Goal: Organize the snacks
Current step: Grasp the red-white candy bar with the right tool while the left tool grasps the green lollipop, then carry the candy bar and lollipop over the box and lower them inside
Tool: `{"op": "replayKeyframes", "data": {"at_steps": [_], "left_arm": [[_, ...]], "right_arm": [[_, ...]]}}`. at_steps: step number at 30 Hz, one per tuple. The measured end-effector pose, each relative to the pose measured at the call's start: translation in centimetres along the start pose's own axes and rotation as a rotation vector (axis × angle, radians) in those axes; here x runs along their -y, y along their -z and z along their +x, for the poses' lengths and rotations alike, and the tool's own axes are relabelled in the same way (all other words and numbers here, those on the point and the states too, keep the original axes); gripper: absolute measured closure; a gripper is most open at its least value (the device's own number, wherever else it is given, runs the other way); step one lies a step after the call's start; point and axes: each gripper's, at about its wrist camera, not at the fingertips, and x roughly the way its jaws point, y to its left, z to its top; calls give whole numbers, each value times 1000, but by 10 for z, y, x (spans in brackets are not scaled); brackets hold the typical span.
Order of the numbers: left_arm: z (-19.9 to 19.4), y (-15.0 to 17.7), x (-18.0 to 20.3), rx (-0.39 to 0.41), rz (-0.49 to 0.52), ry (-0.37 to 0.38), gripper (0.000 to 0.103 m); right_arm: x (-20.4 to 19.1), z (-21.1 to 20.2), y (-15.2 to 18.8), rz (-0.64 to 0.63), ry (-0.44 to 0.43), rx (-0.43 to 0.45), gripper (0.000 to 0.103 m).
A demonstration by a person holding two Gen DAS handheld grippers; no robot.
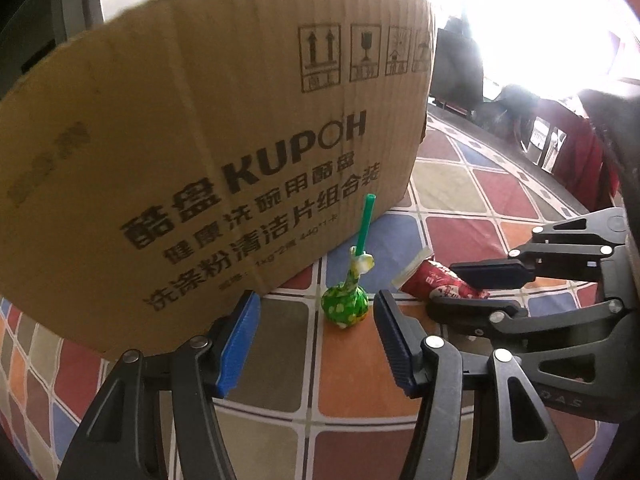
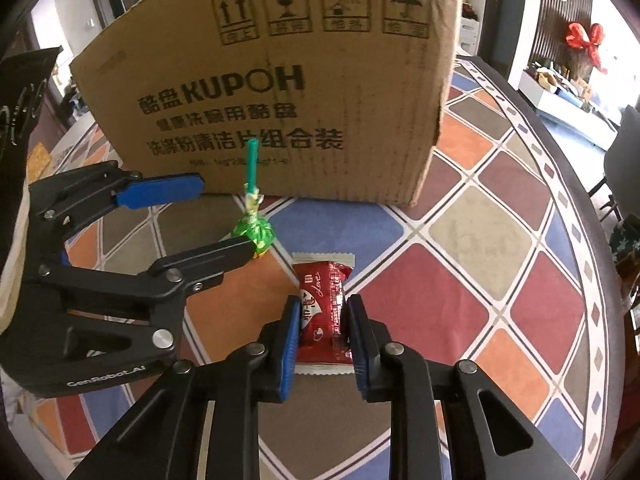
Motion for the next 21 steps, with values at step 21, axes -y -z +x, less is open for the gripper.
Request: {"op": "replayKeyframes", "data": {"at_steps": [21], "left_arm": [[10, -6, 9, -51, -66, -60, 77]], "right_arm": [[16, -6, -4, 53, -14, 20, 79]]}}
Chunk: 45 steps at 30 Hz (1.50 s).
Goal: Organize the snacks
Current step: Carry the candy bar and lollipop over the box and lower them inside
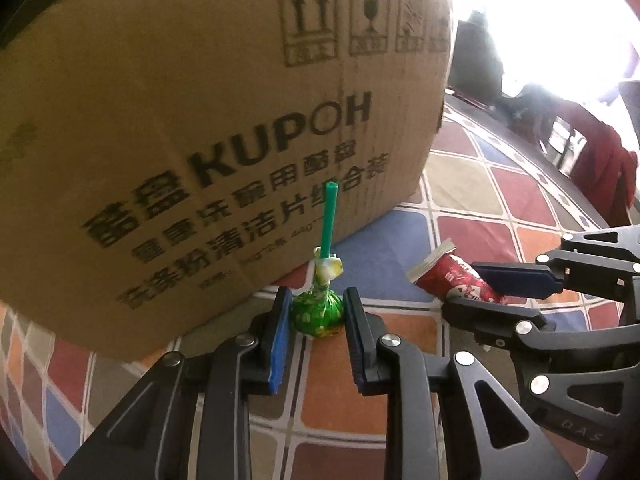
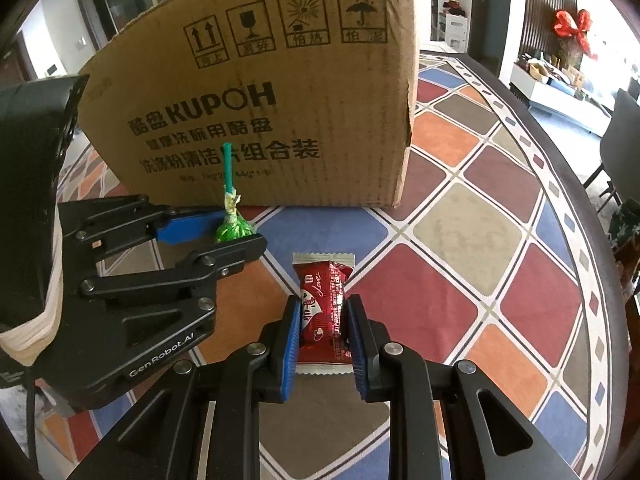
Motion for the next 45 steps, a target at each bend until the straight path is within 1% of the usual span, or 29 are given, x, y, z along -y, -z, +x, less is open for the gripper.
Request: {"op": "replayKeyframes", "data": {"at_steps": [5, 10, 14, 20, 25, 34, 45], "left_arm": [[-21, 5, -2, 14, -61, -42, 77], [-44, 11, -3, 36, -106, -50, 77], [-64, 15, -3, 63, -127, -65, 77], [-87, 11, 3, 99, -144, -93, 77], [-112, 3, 3, 141, -154, -114, 77], [-155, -11, -3, 241, -168, -143, 77], [-190, -34, -17, 327, -203, -173, 77]], "right_arm": [[-1, -11, 1, 7, -11, 24, 79], [-5, -24, 0, 1, -21, 58, 79], [-11, -37, -2, -9, -30, 90, 79], [-16, -54, -3, -17, -46, 138, 79], [-19, -70, -8, -25, -57, 184, 79], [-25, -105, -24, -47, -71, 272, 79], [-34, -137, -49, -81, -72, 373, 79]]}}
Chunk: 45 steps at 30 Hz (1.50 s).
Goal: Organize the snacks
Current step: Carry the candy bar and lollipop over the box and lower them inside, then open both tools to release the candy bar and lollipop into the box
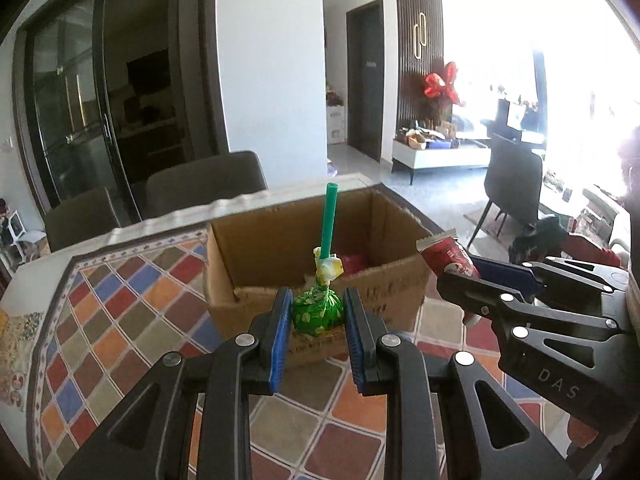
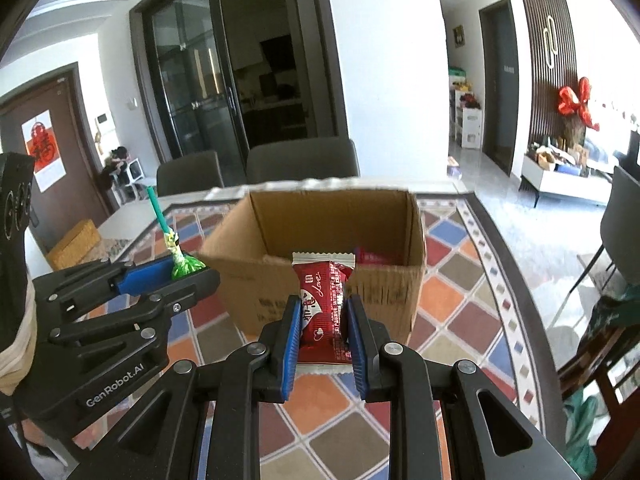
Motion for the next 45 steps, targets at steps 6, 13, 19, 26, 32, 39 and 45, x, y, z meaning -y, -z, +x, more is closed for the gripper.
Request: {"op": "replayKeyframes", "data": {"at_steps": [6, 13, 19, 26, 32, 39, 45], "left_arm": [[5, -20, -13, 1, -21, -1, 77], [26, -43, -28, -26, -45, -6, 77], [53, -55, -39, -79, -65, -14, 77], [83, -63, -47, -142, -76, -20, 77], [103, -68, -56, -198, -107, -7, 74], [99, -64, -55, -207, -90, -47, 54], [79, -52, -51, -177, -76, -109, 43]], "right_arm": [[-6, 1, -21, -25, 7, 22, 79], [-5, 17, -49, -38, 16, 14, 79], [-3, 36, -68, -50, 29, -20, 79], [1, 68, -84, -56, 32, -97, 79], [7, 96, -91, -34, 23, -185, 79], [10, 101, -89, -21, 67, -216, 68], [11, 84, -77, -20, 103, -202, 56]]}}
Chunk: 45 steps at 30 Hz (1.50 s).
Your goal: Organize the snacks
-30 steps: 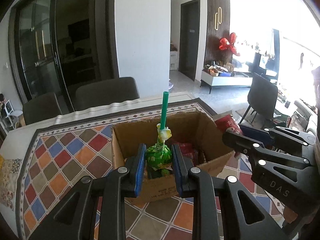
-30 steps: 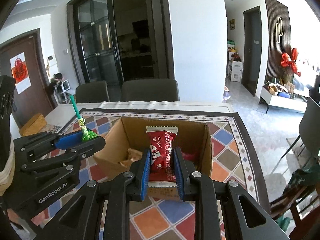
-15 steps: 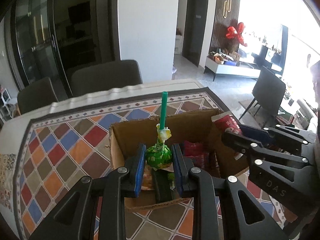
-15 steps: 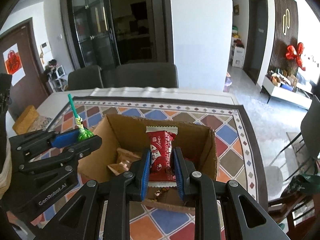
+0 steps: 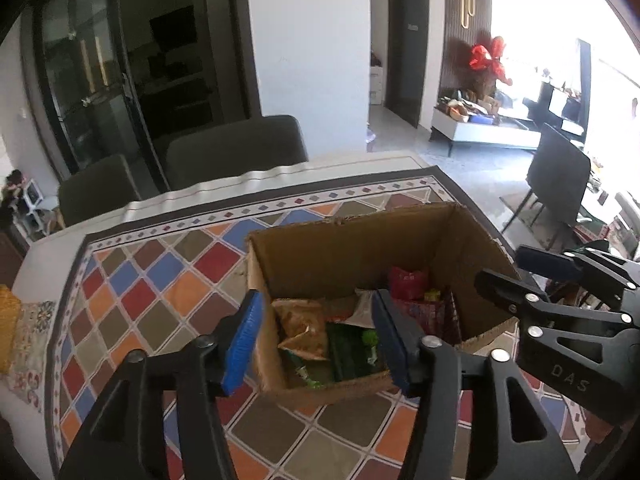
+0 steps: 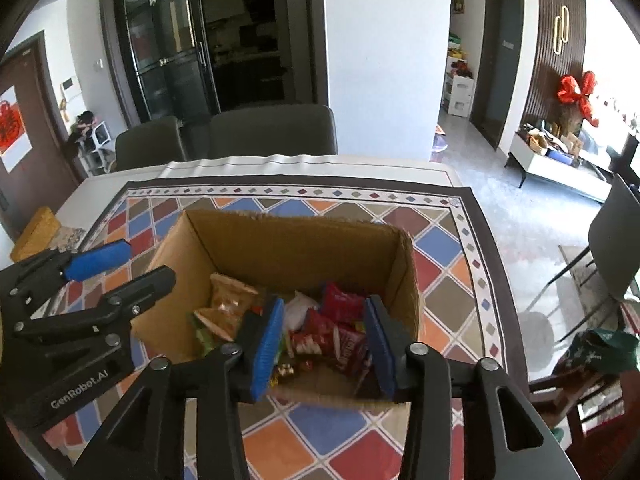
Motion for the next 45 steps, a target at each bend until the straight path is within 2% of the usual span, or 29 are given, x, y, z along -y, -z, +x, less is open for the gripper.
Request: {"op": "replayKeyframes", "data": {"at_steps": [5, 13, 20, 32, 45], "left_arm": [[-24, 24, 2, 30, -27, -22, 38], [-69, 65, 12, 101, -30, -73, 31], [-104, 96, 18, 154, -33, -107, 19], [-154, 145, 27, 230, -67, -136, 10], [-191, 186, 28, 317, -89, -160, 0]], "right_arm": [[3, -23, 25, 27, 25, 38, 44], [2, -63, 62, 41, 43, 120, 35], [-8, -99, 96, 13, 42, 189, 34], [-9, -136, 156, 35, 36, 236, 26], [-18, -180, 195, 37, 54, 327, 20]]}}
